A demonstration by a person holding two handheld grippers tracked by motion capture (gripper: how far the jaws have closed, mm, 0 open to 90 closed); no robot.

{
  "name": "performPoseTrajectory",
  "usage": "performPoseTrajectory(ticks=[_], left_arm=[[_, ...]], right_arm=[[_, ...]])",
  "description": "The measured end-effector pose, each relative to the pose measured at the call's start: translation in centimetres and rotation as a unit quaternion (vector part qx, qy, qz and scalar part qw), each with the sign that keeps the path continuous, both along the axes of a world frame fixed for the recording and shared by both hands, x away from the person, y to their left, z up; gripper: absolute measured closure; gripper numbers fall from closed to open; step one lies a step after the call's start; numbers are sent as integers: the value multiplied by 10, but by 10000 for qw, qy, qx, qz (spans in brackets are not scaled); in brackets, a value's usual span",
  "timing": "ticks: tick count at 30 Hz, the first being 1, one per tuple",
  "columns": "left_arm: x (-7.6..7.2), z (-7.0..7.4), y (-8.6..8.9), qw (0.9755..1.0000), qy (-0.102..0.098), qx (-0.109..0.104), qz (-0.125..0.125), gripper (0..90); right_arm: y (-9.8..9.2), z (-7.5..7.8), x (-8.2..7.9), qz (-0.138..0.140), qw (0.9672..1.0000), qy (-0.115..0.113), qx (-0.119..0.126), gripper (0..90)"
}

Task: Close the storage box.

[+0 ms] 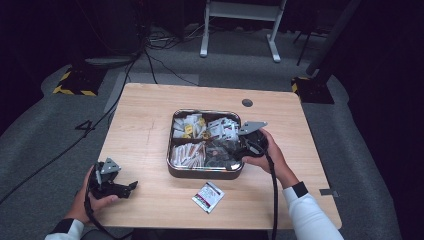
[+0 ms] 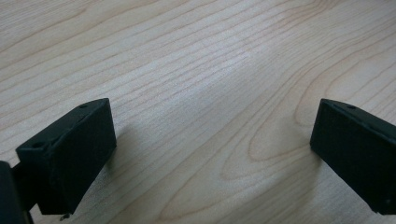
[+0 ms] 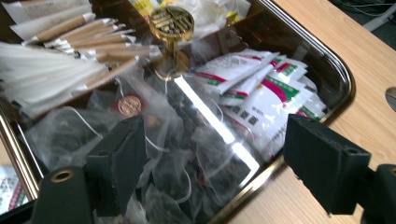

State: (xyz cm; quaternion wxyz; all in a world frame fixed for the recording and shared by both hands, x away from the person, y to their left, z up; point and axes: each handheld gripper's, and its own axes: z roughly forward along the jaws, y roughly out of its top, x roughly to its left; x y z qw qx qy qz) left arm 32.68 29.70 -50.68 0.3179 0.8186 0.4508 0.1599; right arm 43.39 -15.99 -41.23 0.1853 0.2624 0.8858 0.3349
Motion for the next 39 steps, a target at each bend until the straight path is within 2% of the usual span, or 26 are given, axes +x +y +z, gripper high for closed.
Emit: performPoseTrajectory(ticks=[2, 7, 13, 17, 22, 26, 39], left_arm=[[0, 0, 0, 10000, 0, 0, -1, 5], [0, 0, 0, 10000, -4, 10, -5, 5], [0, 0, 0, 10000, -4, 10, -5, 5], [0, 0, 0, 10000, -3, 8, -4, 5], [0, 0, 0, 10000, 10, 7, 0, 5], [0, 0, 0, 10000, 9, 5, 9, 5], [0, 0, 0, 10000, 9, 5, 10, 5]], right_arm=[[-4, -1, -2, -19, 10000, -3, -16, 220], [-15, -1, -5, -87, 9999, -24, 124, 224], [-28, -3, -12, -182, 9997, -126, 64, 227], [-39, -5, -16, -233, 9996, -95, 132, 223], [-53, -5, -25, -324, 9992, -222, 57, 224], [-65, -9, -33, -399, 9988, -257, 102, 224], [-97, -23, -58, -613, 9975, -297, -168, 219]])
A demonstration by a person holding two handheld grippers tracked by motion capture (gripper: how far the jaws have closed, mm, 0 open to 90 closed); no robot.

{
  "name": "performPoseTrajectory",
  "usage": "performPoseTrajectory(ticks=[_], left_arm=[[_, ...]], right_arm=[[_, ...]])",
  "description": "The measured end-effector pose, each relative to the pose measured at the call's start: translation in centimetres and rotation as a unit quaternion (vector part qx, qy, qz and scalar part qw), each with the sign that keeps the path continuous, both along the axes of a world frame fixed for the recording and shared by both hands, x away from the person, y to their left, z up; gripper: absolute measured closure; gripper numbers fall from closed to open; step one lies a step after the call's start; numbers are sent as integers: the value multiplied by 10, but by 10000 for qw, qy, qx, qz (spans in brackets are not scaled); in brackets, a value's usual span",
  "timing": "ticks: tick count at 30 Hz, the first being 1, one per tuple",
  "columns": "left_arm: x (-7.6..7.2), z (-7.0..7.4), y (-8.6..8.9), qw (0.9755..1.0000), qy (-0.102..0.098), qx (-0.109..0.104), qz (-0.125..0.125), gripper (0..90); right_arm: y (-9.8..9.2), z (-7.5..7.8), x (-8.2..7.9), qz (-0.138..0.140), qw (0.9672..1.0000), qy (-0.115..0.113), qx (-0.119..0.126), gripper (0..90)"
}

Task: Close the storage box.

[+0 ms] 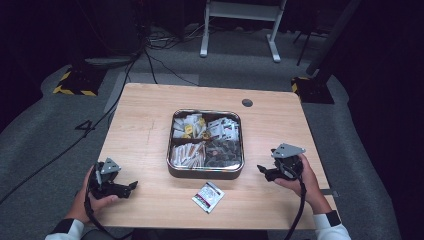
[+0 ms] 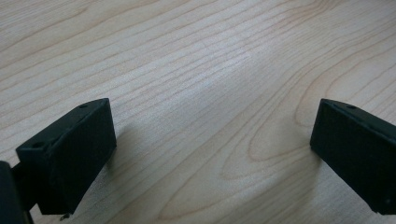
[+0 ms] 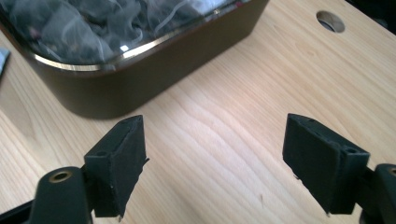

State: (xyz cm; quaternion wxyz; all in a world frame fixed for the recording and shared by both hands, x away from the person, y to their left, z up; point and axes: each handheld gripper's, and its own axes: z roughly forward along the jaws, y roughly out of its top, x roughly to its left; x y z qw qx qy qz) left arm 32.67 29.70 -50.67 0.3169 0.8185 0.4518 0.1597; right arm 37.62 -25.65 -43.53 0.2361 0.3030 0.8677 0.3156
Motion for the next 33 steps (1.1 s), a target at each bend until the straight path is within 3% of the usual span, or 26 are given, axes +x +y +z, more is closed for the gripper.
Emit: performPoseTrajectory(ticks=[18, 23, 33], left_arm=[[0, 0, 0, 10000, 0, 0, 9, 5], [-1, 0, 0, 10000, 16, -11, 29, 5], [-1, 0, 0, 10000, -4, 15, 43, 5]], right_arm=[[-39, -26, -17, -352, 9993, 70, -64, 189], [-58, -38, -20, -638, 9976, 264, 103, 184], [-86, -44, -28, -1070, 9921, 421, 498, 178]])
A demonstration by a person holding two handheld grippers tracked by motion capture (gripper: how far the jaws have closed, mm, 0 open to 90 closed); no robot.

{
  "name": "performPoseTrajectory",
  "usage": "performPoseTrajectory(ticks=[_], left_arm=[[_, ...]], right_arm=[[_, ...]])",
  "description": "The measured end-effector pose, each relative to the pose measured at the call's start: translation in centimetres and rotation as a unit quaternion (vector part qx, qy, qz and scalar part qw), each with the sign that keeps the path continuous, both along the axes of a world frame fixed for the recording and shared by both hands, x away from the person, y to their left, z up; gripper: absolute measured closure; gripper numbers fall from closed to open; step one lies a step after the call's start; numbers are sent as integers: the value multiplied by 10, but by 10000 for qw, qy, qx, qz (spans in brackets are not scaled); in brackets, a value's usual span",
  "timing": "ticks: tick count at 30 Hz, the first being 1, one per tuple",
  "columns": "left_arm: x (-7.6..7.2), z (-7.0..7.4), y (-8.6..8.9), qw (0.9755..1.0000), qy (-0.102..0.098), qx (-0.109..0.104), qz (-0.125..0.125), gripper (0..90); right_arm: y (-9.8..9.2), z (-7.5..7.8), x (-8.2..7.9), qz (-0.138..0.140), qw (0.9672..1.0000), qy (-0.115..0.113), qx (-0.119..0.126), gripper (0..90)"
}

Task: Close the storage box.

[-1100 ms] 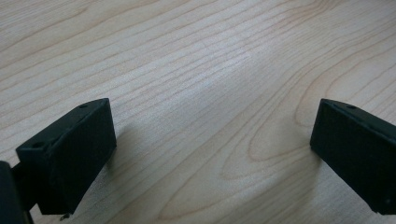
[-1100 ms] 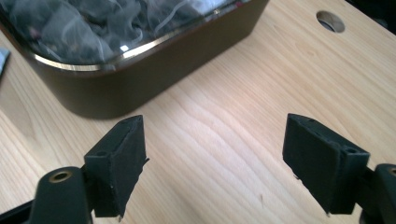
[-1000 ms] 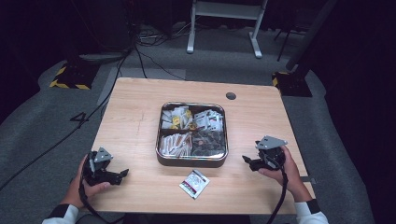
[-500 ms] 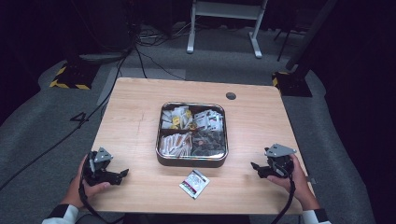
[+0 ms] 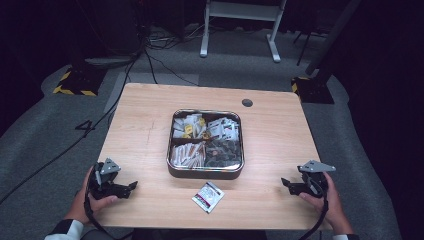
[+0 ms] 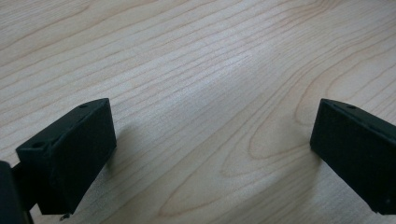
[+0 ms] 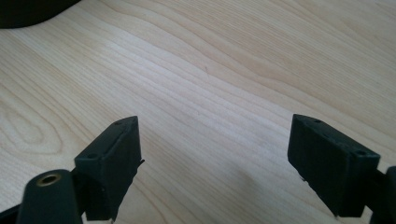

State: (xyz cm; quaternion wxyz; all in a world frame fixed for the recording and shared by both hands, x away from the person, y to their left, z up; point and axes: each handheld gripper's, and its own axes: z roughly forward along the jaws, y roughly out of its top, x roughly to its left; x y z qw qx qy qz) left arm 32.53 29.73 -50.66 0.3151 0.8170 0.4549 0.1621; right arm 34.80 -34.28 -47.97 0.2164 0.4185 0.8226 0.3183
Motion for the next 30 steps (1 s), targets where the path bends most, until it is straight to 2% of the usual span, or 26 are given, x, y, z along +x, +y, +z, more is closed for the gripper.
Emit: performPoseTrajectory(ticks=[3, 11, 15, 17, 21, 23, 30], left_arm=[[-1, 0, 0, 10000, -8, -32, 47, 5], [-2, 0, 1, 10000, -9, -8, 49, 5], [-2, 0, 1, 10000, -7, -15, 56, 5], [-2, 0, 1, 10000, 8, -15, 48, 5], [-3, 0, 1, 10000, -14, -14, 49, 6], [-3, 0, 1, 10000, -12, -7, 41, 5], [-3, 0, 2, 10000, -13, -8, 34, 5]], right_arm=[[-4, -2, -1, -92, 10000, -3, -5, 179], [-20, -10, -5, -407, 9985, 129, 356, 185], [-24, -16, -6, -544, 9974, 201, 417, 192], [-25, -19, -6, -597, 9972, 251, 367, 192], [-28, -21, -8, -626, 9969, 182, 439, 192], [-30, -24, -8, -704, 9964, 15, 462, 181], [-29, -25, -7, -707, 9964, 24, 457, 158]])
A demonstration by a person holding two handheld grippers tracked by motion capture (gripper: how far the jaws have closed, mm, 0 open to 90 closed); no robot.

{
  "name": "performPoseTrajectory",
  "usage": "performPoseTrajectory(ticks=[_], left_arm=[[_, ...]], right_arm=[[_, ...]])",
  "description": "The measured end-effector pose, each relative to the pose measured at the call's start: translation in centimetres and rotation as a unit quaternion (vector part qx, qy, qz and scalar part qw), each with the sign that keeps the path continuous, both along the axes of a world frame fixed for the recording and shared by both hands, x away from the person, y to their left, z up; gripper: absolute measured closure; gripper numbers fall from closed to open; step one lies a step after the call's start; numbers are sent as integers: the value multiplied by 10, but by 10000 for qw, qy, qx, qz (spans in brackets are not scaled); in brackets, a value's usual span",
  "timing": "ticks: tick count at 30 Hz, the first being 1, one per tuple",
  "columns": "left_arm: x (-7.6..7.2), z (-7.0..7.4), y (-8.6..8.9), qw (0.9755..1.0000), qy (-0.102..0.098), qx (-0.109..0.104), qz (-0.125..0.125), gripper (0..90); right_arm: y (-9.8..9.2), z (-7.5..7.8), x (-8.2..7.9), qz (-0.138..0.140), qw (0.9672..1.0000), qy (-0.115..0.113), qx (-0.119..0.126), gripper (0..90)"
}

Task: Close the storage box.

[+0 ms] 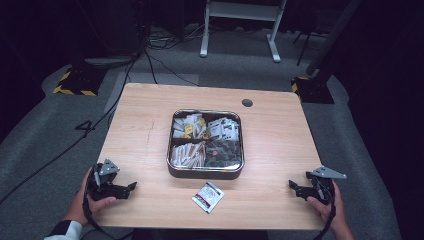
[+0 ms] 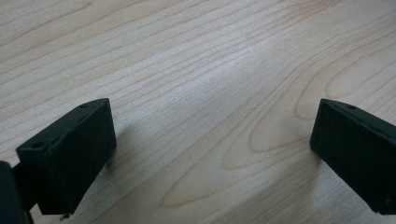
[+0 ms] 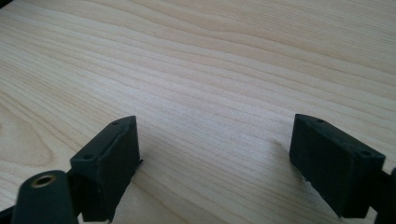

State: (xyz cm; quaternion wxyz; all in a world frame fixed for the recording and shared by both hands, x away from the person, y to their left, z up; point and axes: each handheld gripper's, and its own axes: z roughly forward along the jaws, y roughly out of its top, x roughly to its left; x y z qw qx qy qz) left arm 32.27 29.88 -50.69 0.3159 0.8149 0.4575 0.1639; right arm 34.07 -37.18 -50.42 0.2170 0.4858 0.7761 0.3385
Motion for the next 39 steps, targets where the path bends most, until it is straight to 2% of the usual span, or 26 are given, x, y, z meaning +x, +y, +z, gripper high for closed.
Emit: performPoseTrajectory(ticks=[13, 39], left_arm=[[0, 0, 0, 10000, 0, 5, 3, 5], [2, 0, 0, 10000, 8, -1, 21, 5]], right_arm=[[2, 0, 1, -76, 10000, 6, -4, 150], [2, 0, 3, -55, 10000, 7, -14, 146]])
